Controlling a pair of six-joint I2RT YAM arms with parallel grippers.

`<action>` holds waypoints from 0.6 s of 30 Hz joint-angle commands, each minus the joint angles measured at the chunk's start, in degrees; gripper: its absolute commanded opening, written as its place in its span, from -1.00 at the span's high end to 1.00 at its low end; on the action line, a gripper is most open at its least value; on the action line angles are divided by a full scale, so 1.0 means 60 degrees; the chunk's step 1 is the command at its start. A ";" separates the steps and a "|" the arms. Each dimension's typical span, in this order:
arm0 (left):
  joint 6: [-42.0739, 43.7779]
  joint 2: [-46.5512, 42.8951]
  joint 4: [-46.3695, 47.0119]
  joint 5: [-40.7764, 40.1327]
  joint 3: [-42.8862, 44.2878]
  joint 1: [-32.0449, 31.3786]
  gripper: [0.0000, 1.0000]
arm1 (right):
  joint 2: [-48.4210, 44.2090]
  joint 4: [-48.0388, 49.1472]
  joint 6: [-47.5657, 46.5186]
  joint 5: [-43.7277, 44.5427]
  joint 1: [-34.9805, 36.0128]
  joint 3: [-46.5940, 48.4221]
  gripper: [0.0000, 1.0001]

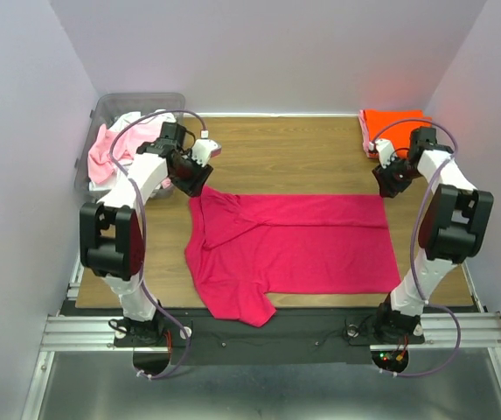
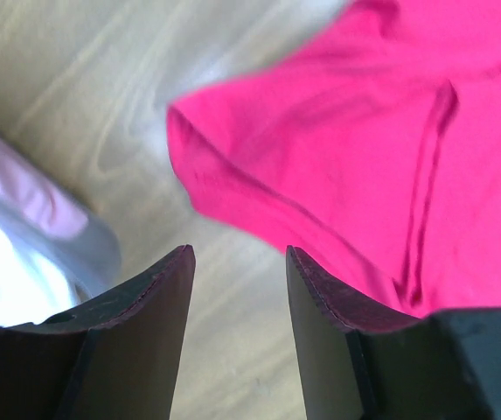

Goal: Fold and stack the t-shirts
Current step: Fold the tshirt

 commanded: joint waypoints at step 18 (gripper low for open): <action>-0.0327 0.2424 0.1814 -0.1183 0.1068 -0.0045 0.08 | 0.1951 0.1056 0.2388 0.0342 0.0257 0.0466 0.28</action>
